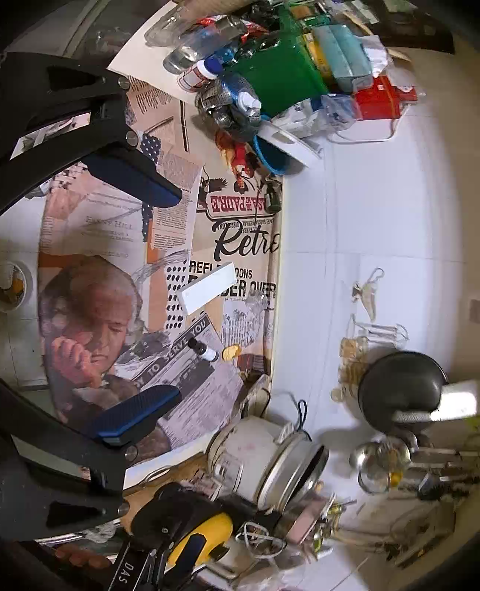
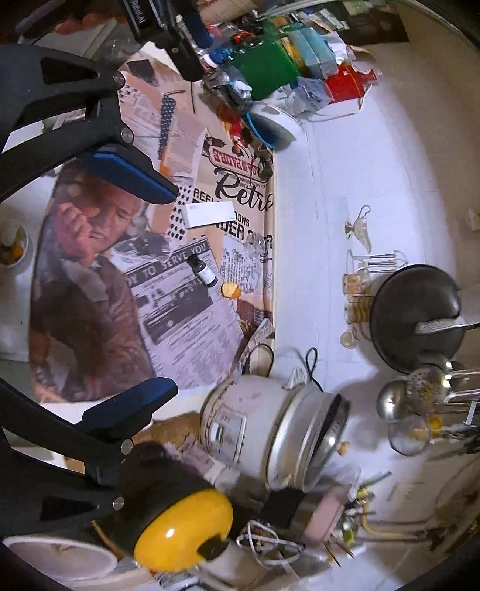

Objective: Collect trash
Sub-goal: 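Raise both open tools back toward the counter, then grasp the small brown bottle with the right tool while the left tool grasps the white paper strip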

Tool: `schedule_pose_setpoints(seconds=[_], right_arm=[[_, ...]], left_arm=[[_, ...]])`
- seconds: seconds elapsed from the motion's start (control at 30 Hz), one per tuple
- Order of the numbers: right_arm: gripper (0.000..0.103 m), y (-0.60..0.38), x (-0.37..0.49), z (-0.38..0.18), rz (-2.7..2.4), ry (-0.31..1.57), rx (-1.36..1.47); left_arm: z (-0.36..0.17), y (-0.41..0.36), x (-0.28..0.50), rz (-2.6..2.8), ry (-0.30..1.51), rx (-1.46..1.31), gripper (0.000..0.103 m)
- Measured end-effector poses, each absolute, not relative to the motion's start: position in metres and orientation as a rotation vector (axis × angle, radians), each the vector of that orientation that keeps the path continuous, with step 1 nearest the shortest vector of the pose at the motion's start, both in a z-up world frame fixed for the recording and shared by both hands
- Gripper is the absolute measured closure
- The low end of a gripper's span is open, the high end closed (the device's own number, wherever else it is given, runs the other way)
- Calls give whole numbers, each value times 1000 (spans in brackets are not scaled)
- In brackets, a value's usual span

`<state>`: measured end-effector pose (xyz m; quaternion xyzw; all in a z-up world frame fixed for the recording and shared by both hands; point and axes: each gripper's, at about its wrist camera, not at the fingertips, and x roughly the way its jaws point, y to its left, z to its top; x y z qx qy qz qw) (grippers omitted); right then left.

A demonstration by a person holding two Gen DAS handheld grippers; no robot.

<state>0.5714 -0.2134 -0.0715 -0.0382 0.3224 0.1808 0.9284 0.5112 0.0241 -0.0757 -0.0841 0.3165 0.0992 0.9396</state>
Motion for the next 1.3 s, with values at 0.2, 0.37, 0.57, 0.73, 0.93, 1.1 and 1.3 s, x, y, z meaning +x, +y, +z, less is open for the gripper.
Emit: schedule_pose_setpoints(seconds=[0.2, 0.37, 0.57, 0.73, 0.93, 1.1, 1.3], right_arm=[[10, -205, 621, -89, 406, 738, 12], [20, -190, 660, -109, 328, 778, 13], [33, -156, 717, -143, 238, 889, 62], [57, -125, 766, -185, 224, 1000, 104], [58, -99, 806, -232, 188, 1085, 140], [59, -92, 824, -258, 160, 1144, 148], [77, -95, 821, -275, 189, 1198, 156]], left_arm=[[-92, 53, 562, 264, 658, -173, 6], [-117, 89, 608, 239, 700, -161, 6], [-148, 123, 669, 157, 776, -142, 6], [-174, 142, 711, 121, 833, -107, 6], [-204, 163, 747, 114, 893, -127, 6], [-235, 160, 770, 82, 975, -160, 6], [-267, 135, 791, 30, 1061, -181, 6]])
